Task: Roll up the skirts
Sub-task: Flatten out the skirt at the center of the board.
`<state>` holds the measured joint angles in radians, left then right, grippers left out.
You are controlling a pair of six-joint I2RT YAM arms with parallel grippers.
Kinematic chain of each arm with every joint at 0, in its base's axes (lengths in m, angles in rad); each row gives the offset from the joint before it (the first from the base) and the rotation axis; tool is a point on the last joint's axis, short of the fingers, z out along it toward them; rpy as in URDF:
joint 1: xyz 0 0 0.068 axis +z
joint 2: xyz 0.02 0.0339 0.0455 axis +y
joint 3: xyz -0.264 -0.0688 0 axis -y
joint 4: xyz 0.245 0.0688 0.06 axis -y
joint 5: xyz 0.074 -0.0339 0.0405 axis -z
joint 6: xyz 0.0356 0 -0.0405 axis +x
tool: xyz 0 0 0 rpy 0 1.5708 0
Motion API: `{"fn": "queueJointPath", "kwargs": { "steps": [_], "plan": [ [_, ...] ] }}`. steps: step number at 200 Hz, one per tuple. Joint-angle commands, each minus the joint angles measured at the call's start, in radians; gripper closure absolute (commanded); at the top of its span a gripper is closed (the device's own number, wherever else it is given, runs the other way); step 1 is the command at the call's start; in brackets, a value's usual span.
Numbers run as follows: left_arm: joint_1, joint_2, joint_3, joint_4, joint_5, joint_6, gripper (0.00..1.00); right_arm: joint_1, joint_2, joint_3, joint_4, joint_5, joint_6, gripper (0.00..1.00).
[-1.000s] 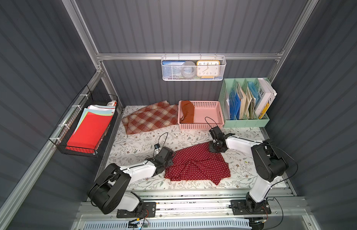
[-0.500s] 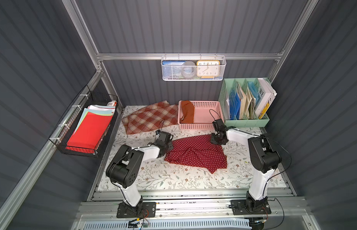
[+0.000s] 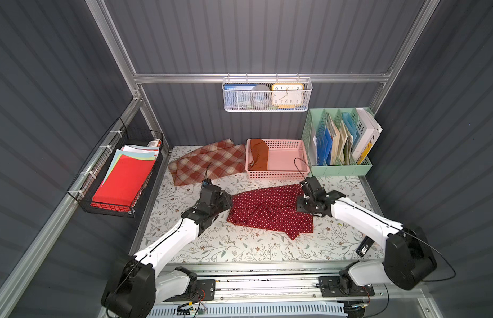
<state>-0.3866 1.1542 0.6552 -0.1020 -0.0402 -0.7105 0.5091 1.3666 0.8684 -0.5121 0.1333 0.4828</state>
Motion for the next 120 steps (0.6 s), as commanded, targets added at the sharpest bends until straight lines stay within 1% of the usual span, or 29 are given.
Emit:
{"fn": "queueJointPath", "kwargs": {
  "steps": [1,17,29,49,62,86,109,120],
  "plan": [
    [-0.004,-0.073,-0.067,-0.104,0.159,0.039,0.53,0.091,-0.073,-0.087,-0.135,0.026,0.081,0.52],
    [-0.006,-0.093,-0.084,-0.101,0.227,0.039,0.46,0.143,-0.124,-0.121,-0.167,0.018,0.116,0.52],
    [-0.01,-0.084,-0.092,-0.097,0.258,0.025,0.41,0.177,-0.144,-0.131,-0.192,0.022,0.138,0.53],
    [-0.023,-0.061,-0.11,-0.065,0.305,-0.009,0.35,0.206,-0.148,-0.143,-0.225,0.017,0.164,0.53],
    [-0.047,-0.039,-0.126,-0.041,0.319,-0.039,0.33,0.217,-0.148,-0.155,-0.231,0.022,0.173,0.53],
    [-0.101,0.022,-0.146,0.009,0.317,-0.083,0.33,0.223,-0.148,-0.166,-0.221,0.021,0.18,0.53],
    [-0.146,0.057,-0.156,0.038,0.291,-0.113,0.38,0.238,-0.141,-0.164,-0.186,0.006,0.178,0.53],
    [-0.15,0.061,-0.16,0.043,0.268,-0.12,0.42,0.244,-0.125,-0.164,-0.16,-0.006,0.172,0.53]
  ]
}}
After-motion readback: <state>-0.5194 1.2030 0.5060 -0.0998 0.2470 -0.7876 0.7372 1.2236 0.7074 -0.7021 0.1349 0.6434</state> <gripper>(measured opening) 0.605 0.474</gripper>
